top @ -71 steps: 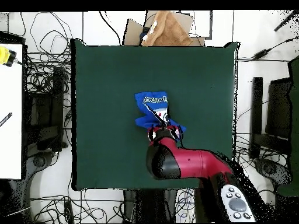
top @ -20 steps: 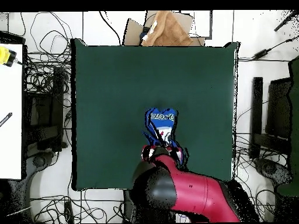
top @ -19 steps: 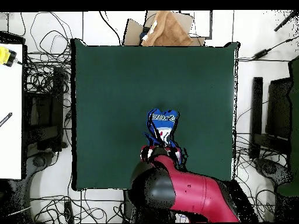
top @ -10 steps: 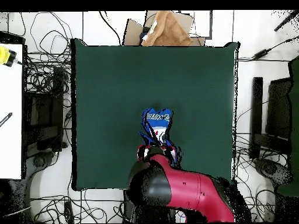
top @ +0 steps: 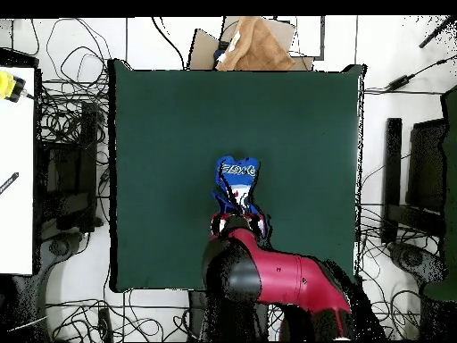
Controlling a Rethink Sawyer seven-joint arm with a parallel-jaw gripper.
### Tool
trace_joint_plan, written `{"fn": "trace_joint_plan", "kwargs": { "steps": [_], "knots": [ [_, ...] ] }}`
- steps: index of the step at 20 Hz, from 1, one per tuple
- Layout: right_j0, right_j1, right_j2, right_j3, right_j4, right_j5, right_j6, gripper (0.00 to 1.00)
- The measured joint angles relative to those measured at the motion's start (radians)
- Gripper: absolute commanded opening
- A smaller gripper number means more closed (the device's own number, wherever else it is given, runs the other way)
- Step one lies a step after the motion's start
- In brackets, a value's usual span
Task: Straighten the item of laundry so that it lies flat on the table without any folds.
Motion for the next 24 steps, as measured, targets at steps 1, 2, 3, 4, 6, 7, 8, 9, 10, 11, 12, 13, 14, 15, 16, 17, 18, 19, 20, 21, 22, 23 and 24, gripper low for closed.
{"fn": "trace_joint_plan", "kwargs": {
  "steps": [1,2,3,4,6,7,8,9,10,11,12,13,14,15,16,17,18,19,20,21,22,23,24],
  "knots": [
    [-0.005,0.027,0.002,0.0,-0.013,-0.035,0.0,0.0],
    [-0.01,0.054,0.004,0.0,-0.027,-0.071,0.0,0.0],
    [-0.012,0.069,0.005,0.0,-0.034,-0.09,0.0,0.0],
    [-0.014,0.087,0.008,0.0,-0.043,-0.112,0.0,0.0],
    [-0.018,0.119,0.014,-0.001,-0.057,-0.144,0.0,0.0],
    [-0.021,0.135,0.019,-0.001,-0.063,-0.156,0.0,0.0],
    [-0.031,0.167,0.03,-0.001,-0.077,-0.164,0.0,0.0],
    [-0.036,0.177,0.034,-0.001,-0.082,-0.165,0.0,0.0],
    [-0.042,0.187,0.039,-0.002,-0.088,-0.165,0.0,0.0],
    [-0.065,0.224,0.055,-0.007,-0.111,-0.165,0.0,0.0],
    [-0.068,0.229,0.057,-0.008,-0.114,-0.165,0.0,0.0],
    [-0.081,0.248,0.065,-0.013,-0.126,-0.165,0.0,0.0],
    [-0.096,0.268,0.074,-0.018,-0.139,-0.165,0.0,0.0],
    [-0.131,0.314,0.095,-0.032,-0.169,-0.165,0.0,0.0],
    [-0.146,0.334,0.105,-0.039,-0.182,-0.165,0.0,0.0],
    [-0.168,0.364,0.117,-0.048,-0.199,-0.165,0.0,0.0],
    [-0.177,0.377,0.122,-0.052,-0.206,-0.165,0.0,0.0],
    [-0.191,0.397,0.129,-0.058,-0.218,-0.166,0.0,0.0],
    [-0.212,0.437,0.146,-0.067,-0.236,-0.173,0.0,1.0],
    [-0.214,0.443,0.147,-0.067,-0.238,-0.174,0.0,1.0],
    [-0.216,0.448,0.148,-0.068,-0.24,-0.176,0.0,1.0],
    [-0.216,0.454,0.149,-0.068,-0.242,-0.178,0.0,1.0],
    [-0.216,0.46,0.149,-0.069,-0.244,-0.18,0.0,1.0]
  ]
}}
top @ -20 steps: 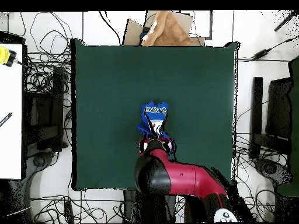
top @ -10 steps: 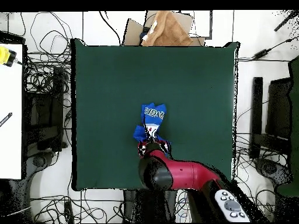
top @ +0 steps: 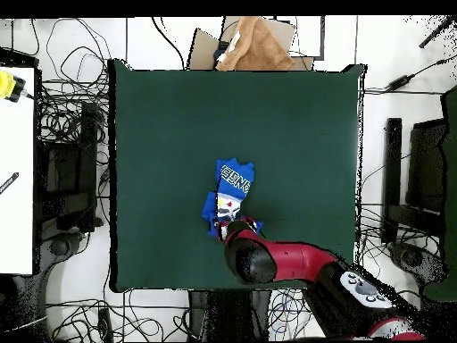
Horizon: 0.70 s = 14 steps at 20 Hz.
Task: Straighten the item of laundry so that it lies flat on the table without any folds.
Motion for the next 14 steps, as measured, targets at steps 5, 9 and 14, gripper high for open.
{"fn": "trace_joint_plan", "kwargs": {
  "steps": [5,9,14],
  "knots": [
    [0.001,0.014,0.001,0.0,-0.002,-0.002,0.0,1.0],
    [0.001,0.015,0.001,0.0,-0.002,-0.002,0.0,1.0],
    [0.002,0.015,0.003,0.0,-0.002,-0.002,0.0,1.0]
  ]
}}
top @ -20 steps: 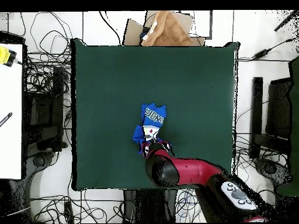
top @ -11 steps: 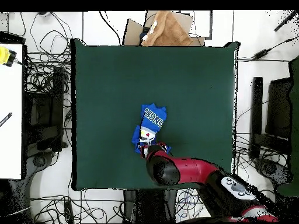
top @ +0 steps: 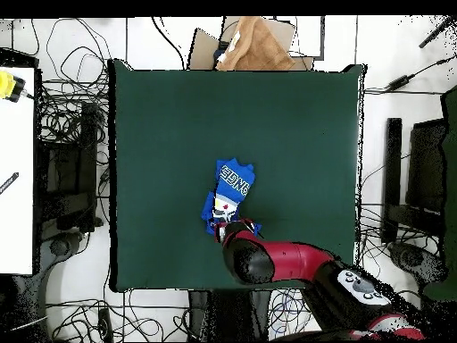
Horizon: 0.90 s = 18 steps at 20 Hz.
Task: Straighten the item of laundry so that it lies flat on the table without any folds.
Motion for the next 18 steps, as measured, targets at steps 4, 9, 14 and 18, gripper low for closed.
{"fn": "trace_joint_plan", "kwargs": {
  "steps": [4,9,14,18],
  "knots": [
    [0.0,0.0,0.001,0.0,0.0,0.0,0.0,1.0],
    [-0.002,-0.005,0.016,0.0,0.0,0.0,0.0,1.0],
    [-0.002,-0.037,0.031,0.002,0.002,0.001,0.0,1.0],
    [0.004,-0.071,0.034,0.002,0.011,0.009,0.0,1.0]
  ]
}}
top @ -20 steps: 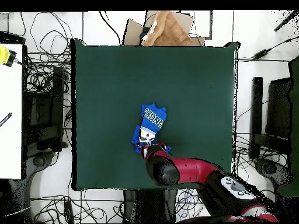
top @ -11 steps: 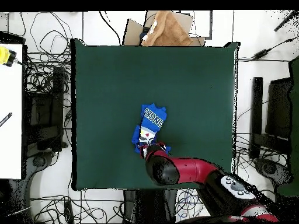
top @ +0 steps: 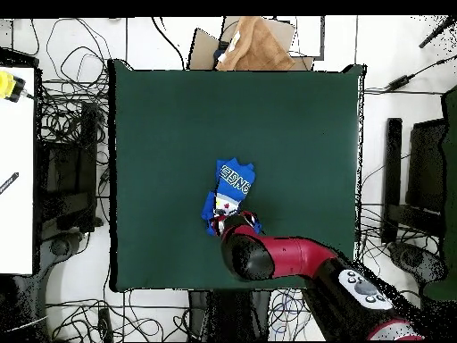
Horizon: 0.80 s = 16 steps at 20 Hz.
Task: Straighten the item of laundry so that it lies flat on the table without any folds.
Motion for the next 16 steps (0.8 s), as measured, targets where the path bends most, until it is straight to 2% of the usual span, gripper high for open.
{"fn": "trace_joint_plan", "kwargs": {
  "steps": [7,16],
  "knots": [
    [-0.045,-0.075,0.074,0.006,0.025,0.083,0.0,1.0],
    [-0.122,-0.241,0.168,0.005,0.131,0.399,0.0,1.0]
  ]
}}
